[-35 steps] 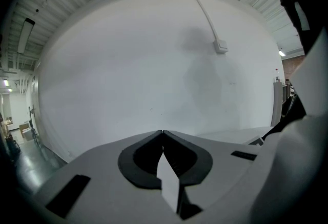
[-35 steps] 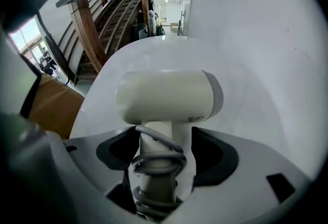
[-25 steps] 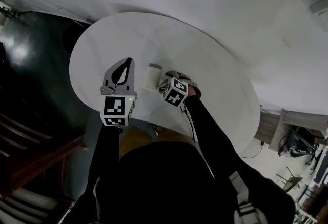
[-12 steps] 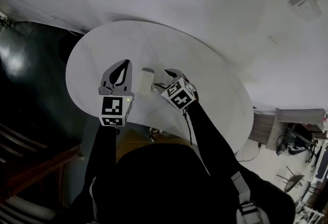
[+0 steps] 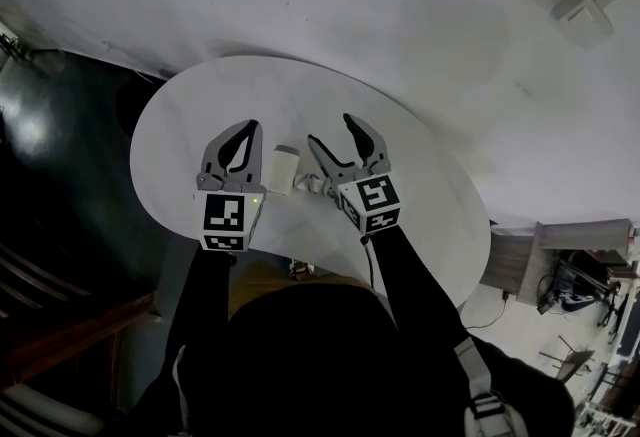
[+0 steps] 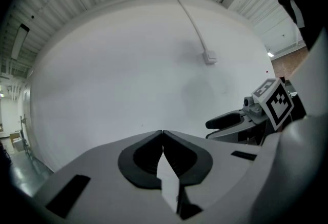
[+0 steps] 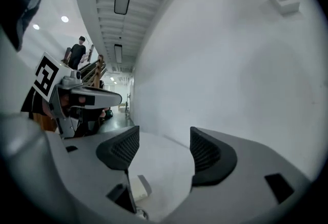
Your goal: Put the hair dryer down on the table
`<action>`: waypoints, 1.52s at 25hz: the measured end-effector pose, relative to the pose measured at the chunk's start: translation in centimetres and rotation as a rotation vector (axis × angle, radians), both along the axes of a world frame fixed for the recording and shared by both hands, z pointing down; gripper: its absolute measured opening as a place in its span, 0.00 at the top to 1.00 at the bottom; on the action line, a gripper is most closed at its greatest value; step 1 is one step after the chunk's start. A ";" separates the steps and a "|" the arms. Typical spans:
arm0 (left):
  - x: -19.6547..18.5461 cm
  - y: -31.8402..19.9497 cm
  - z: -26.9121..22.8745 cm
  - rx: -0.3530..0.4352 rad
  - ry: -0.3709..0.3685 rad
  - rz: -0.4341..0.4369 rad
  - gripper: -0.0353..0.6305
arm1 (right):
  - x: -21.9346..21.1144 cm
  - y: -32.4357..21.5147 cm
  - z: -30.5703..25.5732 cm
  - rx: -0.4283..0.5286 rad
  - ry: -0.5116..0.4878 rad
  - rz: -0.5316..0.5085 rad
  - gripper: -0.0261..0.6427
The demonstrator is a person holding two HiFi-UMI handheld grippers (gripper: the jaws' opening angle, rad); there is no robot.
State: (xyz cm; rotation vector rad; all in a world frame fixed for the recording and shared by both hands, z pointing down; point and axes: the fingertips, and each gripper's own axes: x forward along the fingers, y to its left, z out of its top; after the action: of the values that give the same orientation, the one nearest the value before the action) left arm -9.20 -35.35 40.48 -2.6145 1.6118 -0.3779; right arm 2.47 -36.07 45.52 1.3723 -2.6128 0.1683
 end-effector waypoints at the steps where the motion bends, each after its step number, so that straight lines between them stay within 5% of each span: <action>1: 0.1 0.0 -0.1 0.001 0.001 0.000 0.92 | 0.3 0.0 -0.6 0.028 -0.006 0.020 0.50; 7: 0.5 0.0 -0.3 0.013 0.010 0.006 0.92 | 0.4 0.5 -2.9 0.158 0.000 0.077 0.50; 17: 0.9 0.4 -0.9 0.046 0.029 -0.008 0.92 | 0.6 1.4 -4.7 0.209 -0.038 0.079 0.52; 20: 1.1 0.6 -0.8 0.043 0.027 -0.007 0.92 | 1.7 1.4 -5.7 0.233 -0.051 0.127 0.68; 21: 1.3 0.6 -0.9 0.045 0.027 -0.002 0.92 | 2.2 1.4 -5.8 0.233 -0.046 0.149 0.87; 22: 1.4 0.7 -0.9 0.046 0.027 0.000 0.92 | 2.6 1.4 -5.9 0.229 -0.048 0.161 0.92; 38: 0.9 1.0 -1.1 0.054 0.034 -0.004 0.92 | 3.6 1.5 -5.3 0.196 -0.040 0.167 0.92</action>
State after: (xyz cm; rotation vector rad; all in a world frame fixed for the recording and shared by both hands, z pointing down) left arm -8.34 -34.32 39.36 -2.5923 1.6135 -0.2878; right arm 6.04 -34.62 40.24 1.6690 -2.6033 -0.0407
